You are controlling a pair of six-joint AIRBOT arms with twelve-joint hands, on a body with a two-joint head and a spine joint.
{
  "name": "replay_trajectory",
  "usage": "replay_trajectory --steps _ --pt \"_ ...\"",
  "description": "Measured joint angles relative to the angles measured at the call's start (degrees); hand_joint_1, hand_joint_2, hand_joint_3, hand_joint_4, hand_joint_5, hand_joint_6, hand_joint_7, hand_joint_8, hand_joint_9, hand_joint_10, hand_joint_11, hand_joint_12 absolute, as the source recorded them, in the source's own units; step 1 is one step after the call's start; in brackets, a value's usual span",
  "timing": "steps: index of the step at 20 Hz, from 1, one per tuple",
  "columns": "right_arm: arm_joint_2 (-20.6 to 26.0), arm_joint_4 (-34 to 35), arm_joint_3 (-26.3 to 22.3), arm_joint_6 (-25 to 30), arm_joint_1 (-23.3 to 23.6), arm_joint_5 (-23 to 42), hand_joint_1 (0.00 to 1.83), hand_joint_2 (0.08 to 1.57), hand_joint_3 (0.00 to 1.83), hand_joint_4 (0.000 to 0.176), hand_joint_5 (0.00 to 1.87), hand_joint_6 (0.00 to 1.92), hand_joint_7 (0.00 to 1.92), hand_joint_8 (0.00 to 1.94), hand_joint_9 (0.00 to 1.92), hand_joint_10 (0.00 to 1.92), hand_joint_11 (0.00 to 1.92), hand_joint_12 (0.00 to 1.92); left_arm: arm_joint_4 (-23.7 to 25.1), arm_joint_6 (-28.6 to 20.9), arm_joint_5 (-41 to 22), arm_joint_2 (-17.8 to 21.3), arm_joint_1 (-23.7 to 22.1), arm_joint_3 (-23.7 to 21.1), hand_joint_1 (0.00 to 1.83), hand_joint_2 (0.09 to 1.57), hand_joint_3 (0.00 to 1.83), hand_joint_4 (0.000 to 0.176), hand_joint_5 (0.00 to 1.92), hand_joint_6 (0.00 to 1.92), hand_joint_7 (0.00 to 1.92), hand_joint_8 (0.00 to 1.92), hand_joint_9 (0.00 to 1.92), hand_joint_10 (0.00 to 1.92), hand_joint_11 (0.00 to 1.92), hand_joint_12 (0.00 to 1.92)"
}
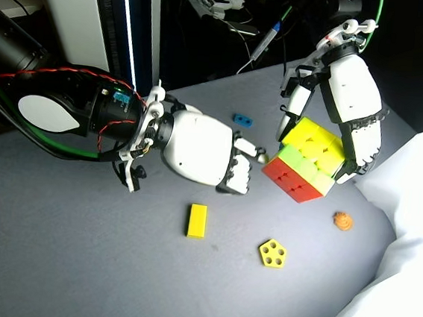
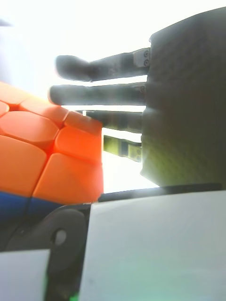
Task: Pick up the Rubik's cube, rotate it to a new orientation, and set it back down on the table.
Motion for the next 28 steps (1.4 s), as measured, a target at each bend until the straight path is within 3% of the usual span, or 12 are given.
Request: replay_trajectory --steps 8,9,10,14,16,18,28 --pt "-0.04 0.04 0.0 -0.04 0.13 0.11 0.38 1.26 0.0 0.0 0.13 0.0 0.45 1.68 0.41 1.92 0.38 1.92 -0.02 -0.35 -0.26 0.0 -0.02 0.0 1.01 1.44 0.0 0.0 0.38 1.74 0.52 1.86 0.29 1.78 0.28 1.92" --pt "-0.07 0.24 0.07 -0.2 0.26 0.07 0.38 1.26 0.0 0.0 0.13 0.0 0.43 1.75 0.41 1.92 0.4 1.92 0.0 -0.37 -0.28 0.0 -0.02 0.0 1.01 1.37 0.0 0.0 0.51 1.66 0.29 1.79 0.28 1.78 0.28 1.92" --pt "-0.22 0.35 0.15 -0.28 0.31 0.13 0.39 1.26 0.0 0.0 0.13 0.0 0.45 1.7 0.41 1.92 0.39 1.92 0.0 -0.37 -0.37 0.0 -0.02 0.0 0.99 1.43 0.0 0.0 0.39 1.75 0.45 1.86 0.24 1.81 0.25 1.92" --pt "-0.96 1.11 0.83 -0.9 0.61 -0.07 0.4 1.26 0.0 0.0 0.13 0.0 0.45 1.73 0.41 1.92 0.39 1.92 0.07 -0.42 -0.68 0.0 -0.02 0.22 0.98 1.46 0.0 0.0 0.34 1.8 0.49 1.9 0.24 1.88 0.28 1.92" --pt "-1.01 1.29 0.9 -1.07 0.7 0.07 0.39 1.26 0.0 0.0 0.16 0.01 0.46 1.48 0.38 1.87 0.35 1.92 0.22 -0.59 -0.74 0.02 -0.02 0.24 1.01 1.44 0.0 0.0 0.39 1.71 0.49 1.92 0.24 1.89 0.29 1.92" --pt "-1.11 1.29 0.9 -1.07 0.7 0.07 0.38 1.26 0.0 0.0 0.16 0.0 0.47 1.41 0.39 1.83 0.34 1.92 0.17 -0.57 -0.72 0.0 -0.02 0.24 1.01 1.44 0.0 0.0 0.4 1.7 0.49 1.92 0.24 1.87 0.28 1.92" --pt "-2.16 1.51 1.53 -1.46 0.72 0.07 0.36 1.26 0.0 0.0 0.18 0.0 0.46 1.45 0.4 1.86 0.29 1.92 0.2 -0.57 -0.83 0.0 -0.02 0.24 1.03 1.43 0.0 0.0 0.41 1.68 0.51 1.91 0.26 1.85 0.29 1.92"
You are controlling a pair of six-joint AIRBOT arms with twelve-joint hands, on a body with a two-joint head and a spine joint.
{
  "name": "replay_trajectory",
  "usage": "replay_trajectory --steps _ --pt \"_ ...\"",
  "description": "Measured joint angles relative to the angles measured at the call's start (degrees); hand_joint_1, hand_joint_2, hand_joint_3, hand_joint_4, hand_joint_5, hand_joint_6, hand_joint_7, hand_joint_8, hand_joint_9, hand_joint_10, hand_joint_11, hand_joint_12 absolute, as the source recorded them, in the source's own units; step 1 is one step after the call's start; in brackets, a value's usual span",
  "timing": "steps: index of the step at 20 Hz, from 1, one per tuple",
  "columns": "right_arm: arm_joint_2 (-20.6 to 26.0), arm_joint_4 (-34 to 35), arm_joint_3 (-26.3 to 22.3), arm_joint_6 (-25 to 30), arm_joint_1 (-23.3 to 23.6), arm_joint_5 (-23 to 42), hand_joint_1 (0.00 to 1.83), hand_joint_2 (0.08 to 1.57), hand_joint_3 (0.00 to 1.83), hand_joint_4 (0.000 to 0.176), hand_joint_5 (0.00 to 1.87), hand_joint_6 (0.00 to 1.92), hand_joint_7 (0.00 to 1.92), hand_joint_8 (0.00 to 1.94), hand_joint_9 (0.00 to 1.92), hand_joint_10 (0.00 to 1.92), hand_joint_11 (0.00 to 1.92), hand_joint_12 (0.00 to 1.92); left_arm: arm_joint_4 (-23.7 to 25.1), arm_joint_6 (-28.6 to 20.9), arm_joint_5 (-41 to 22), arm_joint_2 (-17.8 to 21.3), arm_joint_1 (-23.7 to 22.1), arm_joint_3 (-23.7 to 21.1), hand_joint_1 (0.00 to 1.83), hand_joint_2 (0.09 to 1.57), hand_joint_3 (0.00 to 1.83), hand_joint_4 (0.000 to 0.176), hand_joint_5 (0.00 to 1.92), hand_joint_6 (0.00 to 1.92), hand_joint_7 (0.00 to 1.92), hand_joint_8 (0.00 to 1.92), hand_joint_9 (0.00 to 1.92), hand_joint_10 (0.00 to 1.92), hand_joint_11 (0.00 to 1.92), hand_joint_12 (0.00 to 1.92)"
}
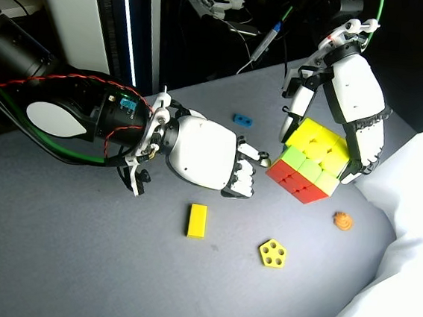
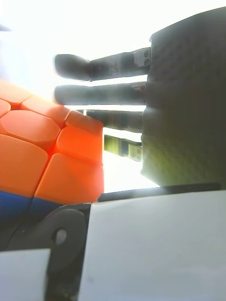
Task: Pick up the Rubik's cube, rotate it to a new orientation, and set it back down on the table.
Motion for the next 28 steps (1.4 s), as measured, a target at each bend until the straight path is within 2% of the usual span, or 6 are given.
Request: replay_trajectory --steps 5,10,13,16,25,28 --pt "-0.28 0.28 0.44 -0.24 0.0 -0.04 0.34 1.27 0.0 0.0 0.13 0.0 0.45 1.28 0.36 1.78 0.26 1.92 0.02 0.0 -0.09 0.0 0.0 0.0 1.0 1.45 0.0 0.0 0.36 1.75 0.5 1.91 0.26 1.84 0.28 1.92" --pt "-0.63 0.85 0.83 -0.31 0.66 -0.57 0.34 1.27 0.0 0.0 0.15 0.0 0.47 1.14 0.35 1.66 0.13 1.92 0.55 -0.22 -0.55 0.0 0.0 0.0 1.0 1.44 0.0 0.0 0.4 1.71 0.48 1.92 0.24 1.84 0.27 1.92" --pt "-0.68 0.85 0.83 -0.33 0.66 -0.63 0.36 1.27 0.0 0.0 0.17 0.01 0.43 1.14 0.33 1.67 0.18 1.92 0.52 -0.22 -0.55 0.0 0.0 0.0 0.99 1.45 0.0 0.0 0.37 1.74 0.48 1.92 0.24 1.83 0.26 1.92" --pt "-1.07 0.83 1.18 -0.46 0.66 -0.63 0.33 1.27 0.0 0.0 0.15 0.01 0.36 1.16 0.25 1.7 0.11 1.92 0.55 -0.2 -0.68 0.02 0.0 0.0 1.02 1.43 0.0 0.0 0.42 1.67 0.5 1.91 0.27 1.83 0.28 1.92" --pt "-1.7 1.92 2.01 -0.81 0.66 -1.29 0.34 1.26 0.0 0.0 0.16 0.0 0.39 1.12 0.31 1.65 0.13 1.92 0.07 -1.09 0.17 0.0 -0.04 0.11 1.0 1.45 0.0 0.0 0.38 1.74 0.49 1.91 0.24 1.82 0.26 1.92" --pt "-0.98 0.48 1.25 1.27 0.72 -1.33 0.34 1.26 0.0 0.0 0.17 0.01 0.39 1.12 0.3 1.65 0.13 1.92 0.0 -1.11 0.26 0.0 -0.04 0.11 1.01 1.44 0.0 0.0 0.39 1.72 0.5 1.89 0.25 1.8 0.26 1.92"
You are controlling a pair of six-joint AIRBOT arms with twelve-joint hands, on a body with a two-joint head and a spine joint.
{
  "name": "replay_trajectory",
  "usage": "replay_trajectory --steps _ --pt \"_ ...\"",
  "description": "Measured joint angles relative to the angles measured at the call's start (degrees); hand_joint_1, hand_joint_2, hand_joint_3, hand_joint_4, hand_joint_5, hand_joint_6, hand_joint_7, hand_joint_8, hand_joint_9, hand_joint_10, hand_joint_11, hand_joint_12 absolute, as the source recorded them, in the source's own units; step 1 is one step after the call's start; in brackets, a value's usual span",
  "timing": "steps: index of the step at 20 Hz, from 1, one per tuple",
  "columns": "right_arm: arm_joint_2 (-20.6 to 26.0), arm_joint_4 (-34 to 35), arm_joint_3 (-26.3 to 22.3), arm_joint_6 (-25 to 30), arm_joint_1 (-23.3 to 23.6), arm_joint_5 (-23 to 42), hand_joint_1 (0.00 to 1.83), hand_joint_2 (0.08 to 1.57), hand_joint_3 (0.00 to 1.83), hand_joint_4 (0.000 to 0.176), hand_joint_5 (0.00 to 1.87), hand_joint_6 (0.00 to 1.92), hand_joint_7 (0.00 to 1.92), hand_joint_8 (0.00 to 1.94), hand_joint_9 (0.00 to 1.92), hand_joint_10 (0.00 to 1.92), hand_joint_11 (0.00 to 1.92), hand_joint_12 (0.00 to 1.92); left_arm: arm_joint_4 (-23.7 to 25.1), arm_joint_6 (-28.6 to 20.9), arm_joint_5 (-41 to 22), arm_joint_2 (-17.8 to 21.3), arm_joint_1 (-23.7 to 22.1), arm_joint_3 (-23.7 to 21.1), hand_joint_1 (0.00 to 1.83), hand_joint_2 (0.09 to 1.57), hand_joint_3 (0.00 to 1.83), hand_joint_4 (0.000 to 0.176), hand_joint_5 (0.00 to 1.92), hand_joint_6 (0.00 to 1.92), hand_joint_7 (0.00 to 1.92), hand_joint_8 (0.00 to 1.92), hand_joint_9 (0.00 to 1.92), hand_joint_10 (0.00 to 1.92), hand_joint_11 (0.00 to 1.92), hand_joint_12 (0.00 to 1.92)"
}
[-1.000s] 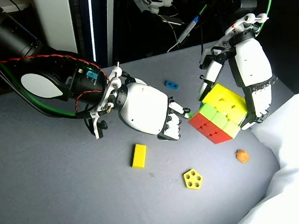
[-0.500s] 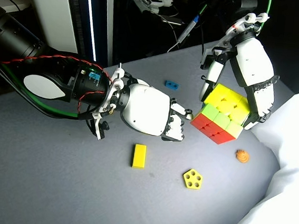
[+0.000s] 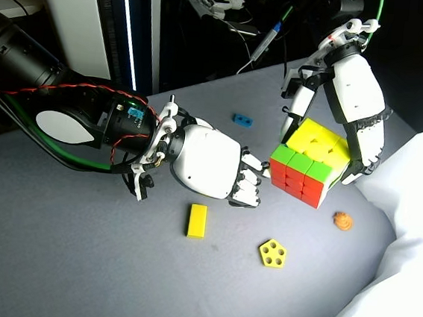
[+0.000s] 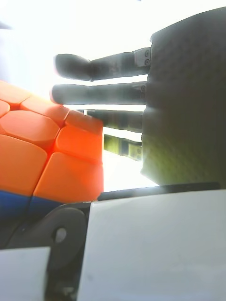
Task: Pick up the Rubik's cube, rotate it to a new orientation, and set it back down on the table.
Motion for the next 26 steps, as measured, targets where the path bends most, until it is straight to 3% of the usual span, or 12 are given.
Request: replay_trajectory --steps 5,7,8,10,11,12,13,14,15,17,21,26 --pt "8.22 -5.97 -9.07 6.27 0.74 2.4 0.36 1.25 0.0 0.0 0.16 0.0 0.4 1.06 0.3 1.57 0.12 1.92 -0.74 -0.04 1.01 -0.07 0.0 -0.24 1.0 1.45 0.0 0.0 0.37 1.75 0.5 1.9 0.27 1.81 0.26 1.92" --pt "9.9 -6.34 -10.27 7.63 1.4 3.23 0.32 1.26 0.0 0.0 0.18 0.0 0.44 0.74 0.31 1.26 0.07 1.86 -0.92 -0.72 1.14 -0.04 0.0 -0.31 0.99 1.46 0.0 0.0 0.36 1.76 0.49 1.91 0.24 1.81 0.25 1.92" --pt "10.91 -6.32 -10.58 7.78 2.29 3.48 0.25 1.27 0.0 0.0 0.18 0.0 0.42 0.48 0.26 1.03 0.01 1.77 -1.14 -1.99 0.85 -0.02 0.26 -0.37 1.01 1.43 0.0 0.0 0.39 1.72 0.51 1.87 0.27 1.77 0.26 1.92" --pt "11.93 -6.12 -10.56 7.87 3.48 4.17 0.19 1.28 0.0 0.0 0.18 0.0 0.39 0.12 0.22 0.65 0.0 1.47 -1.07 -3.48 0.44 0.02 1.05 -0.68 0.99 1.45 0.0 0.0 0.38 1.75 0.49 1.9 0.26 1.77 0.27 1.92" --pt "12.28 -6.12 -10.56 7.98 3.91 4.57 0.18 1.28 0.0 0.0 0.18 0.0 0.36 0.04 0.24 0.48 0.0 1.36 -0.63 -4.57 0.2 0.02 1.68 -0.72 0.98 1.46 0.0 0.0 0.36 1.77 0.48 1.92 0.26 1.79 0.26 1.92" --pt "12.66 -6.4 -10.56 8.98 6.1 6.12 0.2 1.28 0.0 0.0 0.19 0.0 0.34 0.01 0.26 0.33 0.0 1.27 0.04 -6.32 0.24 0.02 3.28 -1.18 0.98 1.46 0.0 0.0 0.35 1.77 0.48 1.92 0.25 1.8 0.26 1.92" --pt "12.83 -6.36 -10.56 9.46 7.04 7.32 0.2 1.28 0.0 0.0 0.19 0.0 0.34 0.01 0.26 0.33 0.0 1.27 0.42 -6.93 0.39 0.02 3.89 -1.53 0.98 1.46 0.0 0.0 0.35 1.77 0.48 1.92 0.25 1.8 0.26 1.92" --pt "13.07 -6.38 -10.56 9.84 7.58 8.02 0.19 1.28 0.0 0.0 0.17 0.0 0.26 0.0 0.21 0.19 0.0 1.03 0.59 -7.26 0.63 0.02 4.37 -1.68 0.99 1.45 0.0 0.0 0.37 1.76 0.49 1.9 0.25 1.81 0.27 1.92" --pt "13.29 -6.36 -10.56 10.49 8.33 9.27 0.19 1.28 0.0 0.0 0.17 0.0 0.26 0.0 0.21 0.19 0.0 1.03 0.79 -7.8 1.07 0.02 5.25 -1.73 0.99 1.45 0.0 0.0 0.37 1.76 0.49 1.9 0.25 1.81 0.27 1.92" --pt "13.46 -6.4 -10.56 10.56 8.5 9.94 0.14 1.29 0.0 0.0 0.11 0.0 0.18 0.0 0.17 0.05 0.0 0.51 0.96 -8.15 1.01 0.13 6.45 -2.12 0.99 1.46 0.0 0.0 0.35 1.78 0.49 1.9 0.25 1.81 0.25 1.92" --pt "13.44 -6.84 -10.54 10.12 8.39 10.71 0.15 1.29 0.0 0.0 0.11 0.0 0.17 0.0 0.17 0.02 0.0 0.49 3.63 -11.43 1.07 0.13 8.37 -2.21 0.99 1.45 0.0 0.0 0.37 1.75 0.49 1.9 0.27 1.81 0.29 1.92" --pt "12.68 -2.58 -8.68 9.03 8.44 13.81 0.18 1.28 0.0 0.0 0.11 0.01 0.18 0.0 0.17 0.01 0.0 0.51 8.68 -20.57 1.53 0.13 12.66 -2.03 1.0 1.45 0.0 0.0 0.36 1.74 0.49 1.91 0.24 1.82 0.27 1.92"
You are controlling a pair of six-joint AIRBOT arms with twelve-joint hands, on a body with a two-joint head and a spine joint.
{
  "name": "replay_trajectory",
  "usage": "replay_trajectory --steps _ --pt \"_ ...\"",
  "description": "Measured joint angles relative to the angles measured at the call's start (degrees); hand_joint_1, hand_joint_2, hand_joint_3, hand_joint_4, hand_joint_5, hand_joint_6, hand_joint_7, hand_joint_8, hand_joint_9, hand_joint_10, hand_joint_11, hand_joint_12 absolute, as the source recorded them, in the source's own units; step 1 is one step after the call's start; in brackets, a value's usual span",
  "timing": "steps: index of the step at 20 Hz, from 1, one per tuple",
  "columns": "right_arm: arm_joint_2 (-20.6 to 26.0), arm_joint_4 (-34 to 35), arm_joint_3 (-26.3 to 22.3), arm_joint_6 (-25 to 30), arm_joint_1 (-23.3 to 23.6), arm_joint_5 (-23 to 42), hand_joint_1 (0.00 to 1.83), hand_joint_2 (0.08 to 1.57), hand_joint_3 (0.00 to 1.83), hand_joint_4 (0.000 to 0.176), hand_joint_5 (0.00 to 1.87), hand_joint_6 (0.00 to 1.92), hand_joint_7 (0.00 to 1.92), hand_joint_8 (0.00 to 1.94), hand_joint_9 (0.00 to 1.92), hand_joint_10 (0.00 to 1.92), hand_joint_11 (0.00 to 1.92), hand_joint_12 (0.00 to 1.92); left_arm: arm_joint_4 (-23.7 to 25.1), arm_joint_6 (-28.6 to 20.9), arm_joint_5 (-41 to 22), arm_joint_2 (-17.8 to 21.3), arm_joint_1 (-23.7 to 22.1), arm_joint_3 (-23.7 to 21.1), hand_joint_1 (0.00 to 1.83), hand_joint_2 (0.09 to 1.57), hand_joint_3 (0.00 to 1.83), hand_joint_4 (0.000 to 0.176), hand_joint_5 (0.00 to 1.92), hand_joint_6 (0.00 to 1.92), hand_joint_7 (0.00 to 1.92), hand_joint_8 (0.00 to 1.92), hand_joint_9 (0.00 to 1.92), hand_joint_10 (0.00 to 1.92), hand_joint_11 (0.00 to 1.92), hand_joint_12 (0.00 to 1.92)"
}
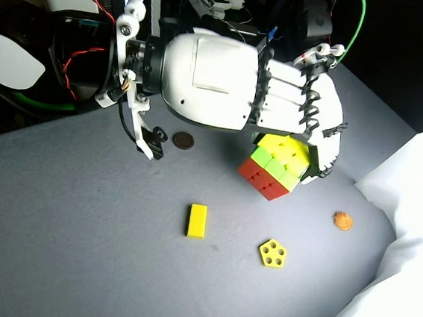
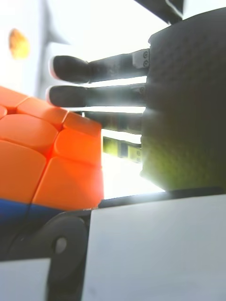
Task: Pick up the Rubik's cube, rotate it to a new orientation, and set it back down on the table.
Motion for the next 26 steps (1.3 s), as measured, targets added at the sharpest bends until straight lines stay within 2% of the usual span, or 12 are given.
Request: replay_trajectory --steps 2,12,13,14,16,17,18,19,20,21,23,26 --pt "-0.09 0.37 0.57 -0.04 0.0 -0.46 0.17 1.29 0.0 0.0 0.08 0.01 0.14 0.01 0.12 0.01 0.0 0.35 3.23 -4.46 -0.07 0.0 2.05 0.26 1.01 1.44 0.0 0.0 0.39 1.72 0.51 1.88 0.28 1.78 0.28 1.92" --pt "-0.76 0.09 0.85 -0.2 -0.07 -1.81 0.12 1.29 0.0 0.0 0.08 0.0 0.14 0.0 0.11 0.0 0.0 0.44 12.35 -16.39 0.31 0.0 8.85 0.85 0.99 1.44 0.0 0.0 0.4 1.74 0.47 1.9 0.24 1.8 0.24 1.92" --pt "-0.85 0.09 0.85 -0.2 -0.04 -1.88 0.13 1.29 0.0 0.0 0.08 0.0 0.14 0.0 0.11 0.0 0.0 0.44 13.29 -16.98 0.39 0.0 9.16 0.83 0.94 1.42 0.0 0.0 0.46 1.73 0.22 1.79 0.21 1.77 0.2 1.91" --pt "-0.87 0.11 0.85 -0.22 -0.07 -1.88 0.16 1.28 0.0 0.0 0.1 0.01 0.17 0.01 0.13 0.01 0.0 0.5 13.81 -17.84 0.52 0.0 9.73 0.83 0.94 1.39 0.0 0.0 0.49 1.69 0.16 1.72 0.2 1.72 0.19 1.88" --pt "-0.96 -0.09 0.85 -0.26 -0.48 -1.75 0.15 1.28 0.0 0.0 0.11 0.01 0.17 0.0 0.14 0.01 0.0 0.52 14.25 -18.56 0.57 0.0 10.29 0.76 0.94 1.23 0.0 0.0 0.2 1.23 0.18 1.45 0.21 1.52 0.14 1.69" --pt "-1.11 -0.09 0.85 -0.37 -0.48 -2.14 0.16 1.28 0.0 0.0 0.11 0.0 0.17 0.0 0.14 0.01 0.0 0.47 14.43 -18.58 0.5 0.0 10.36 0.74 0.89 1.16 0.0 0.0 0.2 0.82 0.23 1.2 0.22 1.38 0.1 1.61" --pt "-1.11 -0.13 0.85 -0.39 -0.48 -2.19 0.17 1.28 0.0 0.0 0.11 0.0 0.17 0.0 0.14 0.0 0.0 0.43 14.64 -18.62 0.28 0.0 10.6 0.52 0.85 1.11 0.0 0.0 0.24 0.48 0.29 0.85 0.24 1.15 0.03 1.53" --pt "-1.11 -0.17 0.85 -0.39 -0.48 -2.14 0.18 1.28 0.0 0.0 0.12 0.01 0.18 0.0 0.15 0.01 0.0 0.42 14.73 -18.62 0.09 0.11 10.62 0.42 0.74 1.08 0.0 0.0 0.23 0.22 0.34 0.42 0.25 0.74 0.01 1.33" --pt "-1.11 -0.15 0.85 -0.39 -0.48 -2.14 0.19 1.28 0.0 0.0 0.12 0.01 0.19 0.0 0.16 0.01 0.0 0.46 15.06 -18.58 0.13 0.24 10.64 0.42 0.69 1.05 0.0 0.0 0.22 0.08 0.37 0.16 0.29 0.45 0.0 1.2" --pt "-1.11 -0.17 0.85 -0.39 -0.48 -2.14 0.15 1.28 0.0 0.0 0.11 0.0 0.18 0.0 0.16 0.01 0.0 0.48 15.26 -18.51 -0.07 0.37 10.62 0.42 0.58 1.02 0.0 0.0 0.12 0.02 0.28 0.04 0.24 0.2 0.0 0.97" --pt "-1.22 -0.26 0.85 -0.42 -0.72 -2.12 0.16 1.28 0.0 0.0 0.12 0.01 0.18 0.0 0.15 0.0 0.0 0.51 14.78 -18.51 -0.33 0.5 10.64 0.39 0.49 0.97 0.0 0.0 0.01 0.0 0.11 0.01 0.12 0.04 0.0 0.65" --pt "-1.31 -0.33 0.85 -0.68 -0.72 -2.73 0.17 1.28 0.0 0.0 0.1 0.0 0.16 0.0 0.14 0.0 0.0 0.43 13.77 -18.4 0.52 0.92 11.1 -0.42 0.48 0.92 0.0 0.0 0.0 0.0 0.0 0.0 0.0 0.0 0.0 0.22"
